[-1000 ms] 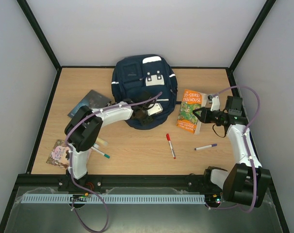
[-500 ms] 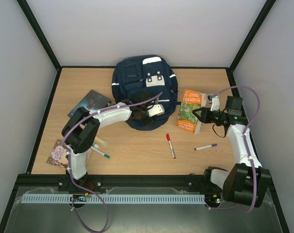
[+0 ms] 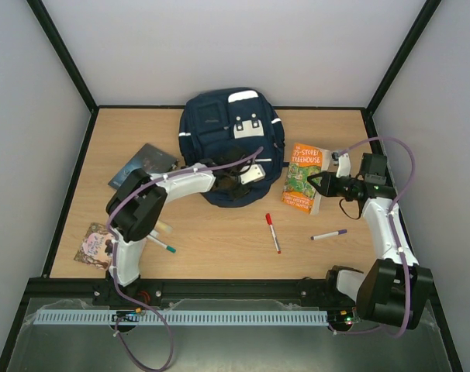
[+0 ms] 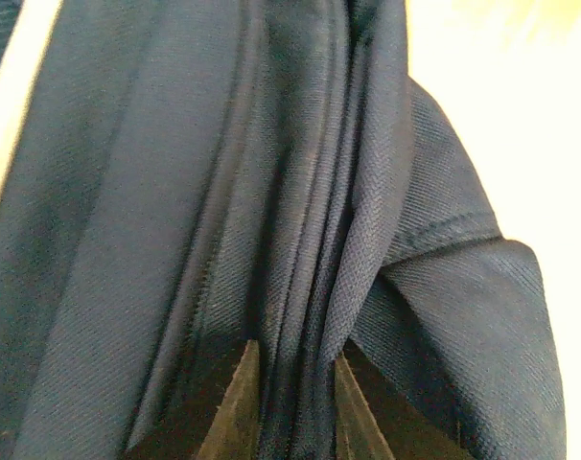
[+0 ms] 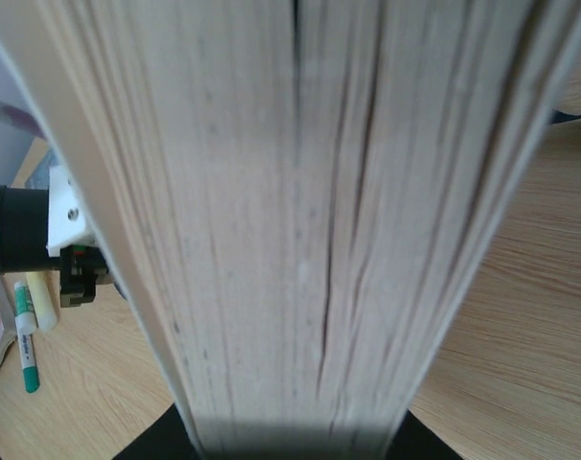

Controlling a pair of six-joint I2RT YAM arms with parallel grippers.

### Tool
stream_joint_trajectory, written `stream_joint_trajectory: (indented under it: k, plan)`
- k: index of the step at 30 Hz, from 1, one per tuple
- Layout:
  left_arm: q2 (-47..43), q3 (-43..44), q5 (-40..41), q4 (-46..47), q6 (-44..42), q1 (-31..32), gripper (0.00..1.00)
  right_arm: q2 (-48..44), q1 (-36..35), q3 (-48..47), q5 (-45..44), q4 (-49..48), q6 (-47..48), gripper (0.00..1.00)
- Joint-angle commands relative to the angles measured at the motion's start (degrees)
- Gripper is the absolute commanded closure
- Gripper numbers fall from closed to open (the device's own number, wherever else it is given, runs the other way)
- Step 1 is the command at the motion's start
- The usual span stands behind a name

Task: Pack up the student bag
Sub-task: Place the book in the student bag.

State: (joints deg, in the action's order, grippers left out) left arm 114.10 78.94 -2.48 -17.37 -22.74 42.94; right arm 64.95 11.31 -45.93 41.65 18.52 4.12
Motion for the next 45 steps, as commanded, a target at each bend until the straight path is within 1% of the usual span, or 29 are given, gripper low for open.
stream_joint_trajectory:
  k: [1,7,9,11,13,17,19,24,30,35,38,41,43,45]
  plan:
    - [-1.86,3.69,3.15,2.25,2.36,-0.4,0.81,0.82,0.29,-0.09,3.87,-1.19,0.92,0.99]
    - [-7.62,7.08,7.16,1.77,3.44,-0.02,0.95,0.9,0.29,-1.18,6.78,-0.66,-1.84,0.99]
    - [-10.08,7.37,8.87,1.64,3.57,0.29,0.97,1.39,0.29,-3.02,8.37,1.3,-2.64,0.99]
    - [-12.69,7.08,10.02,1.92,4.0,0.75,0.98,2.36,0.29,-5.86,9.29,4.74,-2.91,0.99]
    - [-15.23,6.75,11.57,2.26,4.83,1.24,0.98,4.09,0.27,-9.47,11.31,10.35,-2.35,0.99]
    - [-19.57,5.75,13.51,3.41,6.27,2.27,0.97,7.05,-0.87,-14.52,19.15,20.99,-2.6,0.99]
    - [-21.03,5.79,13.72,3.92,7.25,2.32,0.98,7.61,-3.09,-15.37,21.58,22.23,-2.84,0.99]
    - [-23.28,6.32,14.69,4.53,9.29,2.36,0.98,9.13,-11.26,-16.02,22.53,22.6,-4.11,0.99]
    - [-25.64,5.01,15.95,6.4,10.29,2.32,0.98,10.63,-19.05,-15.75,23.2,23.75,-4.29,0.99]
    - [-26.04,4.61,14.92,7.58,11.09,1.77,0.98,9.42,-25.48,-13.49,22.49,25.67,-2.02,0.99]
    - [-26.92,4.8,13.65,7.5,11.77,1.88,0.98,8.96,-28.14,-11.04,20.56,23.04,-4.02,0.99]
    - [-28.97,3.8,12.29,8.81,12.51,1.89,0.98,10.42,-29.57,-10.33,21.78,20.06,-5.71,0.99]
    - [-30.07,3.5,11.1,8.99,12.74,1.84,0.98,11.09,-30.38,-10.7,22.54,16.96,-6.49,0.99]
    - [-30.97,3.42,10.39,8.81,12.97,1.91,0.98,12.0,-32.03,-10.48,21.53,12.58,-9.25,0.99]
